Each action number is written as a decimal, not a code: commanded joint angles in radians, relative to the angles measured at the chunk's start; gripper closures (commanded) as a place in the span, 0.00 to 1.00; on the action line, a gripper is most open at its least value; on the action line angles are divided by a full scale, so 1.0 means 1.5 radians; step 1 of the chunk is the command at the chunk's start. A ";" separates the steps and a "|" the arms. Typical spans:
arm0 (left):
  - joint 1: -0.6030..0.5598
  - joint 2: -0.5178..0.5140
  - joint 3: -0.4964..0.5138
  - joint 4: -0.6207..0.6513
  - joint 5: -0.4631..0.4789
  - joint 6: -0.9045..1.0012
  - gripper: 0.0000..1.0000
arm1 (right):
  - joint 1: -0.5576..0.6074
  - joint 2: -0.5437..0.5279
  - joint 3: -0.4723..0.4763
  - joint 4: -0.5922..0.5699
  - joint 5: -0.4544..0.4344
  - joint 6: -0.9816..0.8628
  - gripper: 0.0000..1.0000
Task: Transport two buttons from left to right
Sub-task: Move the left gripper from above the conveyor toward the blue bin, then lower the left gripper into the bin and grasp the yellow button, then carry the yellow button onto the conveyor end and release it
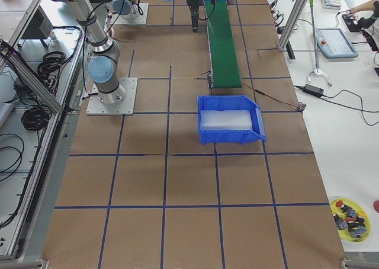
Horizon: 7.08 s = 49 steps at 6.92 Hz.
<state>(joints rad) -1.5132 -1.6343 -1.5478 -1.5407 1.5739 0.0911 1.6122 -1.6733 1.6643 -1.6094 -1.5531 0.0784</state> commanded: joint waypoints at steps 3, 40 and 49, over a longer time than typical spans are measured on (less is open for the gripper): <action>0.221 -0.004 -0.001 0.003 0.003 0.223 0.00 | 0.000 0.001 0.003 0.000 -0.001 0.001 0.00; 0.200 -0.075 -0.021 0.129 -0.031 0.141 0.92 | 0.000 0.002 0.006 0.000 0.000 0.002 0.00; 0.082 -0.224 -0.102 0.334 -0.030 -0.009 0.92 | 0.000 0.002 0.006 0.000 0.000 0.002 0.00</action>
<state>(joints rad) -1.3845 -1.9582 -1.6672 -1.1114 1.5282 0.0837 1.6122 -1.6705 1.6736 -1.6091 -1.5524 0.0820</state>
